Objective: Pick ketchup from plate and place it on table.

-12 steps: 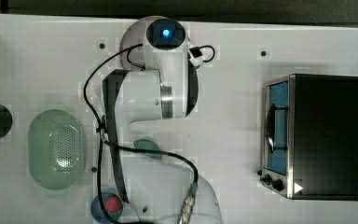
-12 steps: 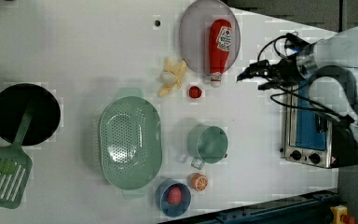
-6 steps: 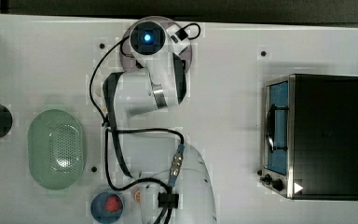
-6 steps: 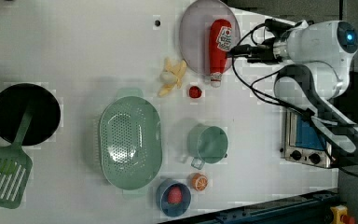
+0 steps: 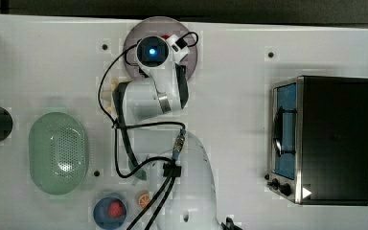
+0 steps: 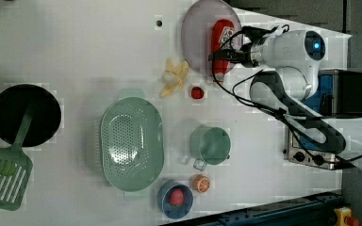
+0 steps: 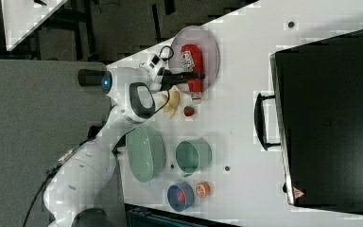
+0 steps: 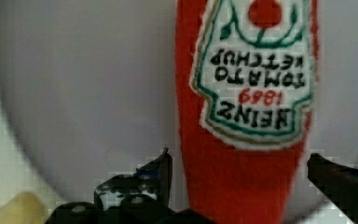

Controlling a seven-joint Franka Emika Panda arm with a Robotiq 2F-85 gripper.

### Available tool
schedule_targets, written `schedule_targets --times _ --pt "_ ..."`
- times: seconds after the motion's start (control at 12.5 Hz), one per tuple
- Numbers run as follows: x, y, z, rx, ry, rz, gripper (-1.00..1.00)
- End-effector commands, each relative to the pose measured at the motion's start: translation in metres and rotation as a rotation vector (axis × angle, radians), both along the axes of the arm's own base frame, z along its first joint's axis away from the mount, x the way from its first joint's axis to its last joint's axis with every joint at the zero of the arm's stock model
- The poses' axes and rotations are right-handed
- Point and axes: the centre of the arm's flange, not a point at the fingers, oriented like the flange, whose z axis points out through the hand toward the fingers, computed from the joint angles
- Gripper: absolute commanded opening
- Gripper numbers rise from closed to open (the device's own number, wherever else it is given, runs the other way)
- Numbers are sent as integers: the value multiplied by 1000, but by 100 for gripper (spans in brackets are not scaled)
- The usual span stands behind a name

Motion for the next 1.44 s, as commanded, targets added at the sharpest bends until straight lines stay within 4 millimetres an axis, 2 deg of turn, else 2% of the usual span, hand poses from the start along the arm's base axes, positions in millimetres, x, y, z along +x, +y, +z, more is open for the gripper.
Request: schedule_targets --times 0.08,0.16,0.24,0.4,0.48,0.72,0.8,0.88,1.12,1.44 --pt "18 -5 15 13 -86 22 100" --pt "19 -5 10 15 -88 21 100" --pt "19 -5 5 16 -83 21 92" --pt "22 -3 8 25 -109 22 43" --pt "22 -3 8 25 -110 21 24" --pt "24 -3 13 28 -120 16 24" --pt "28 -4 23 34 -140 1 24" --pt "32 -8 39 39 -162 -15 24" --pt "41 -26 114 23 -229 -40 24" --pt "26 -49 206 39 -145 -145 24"
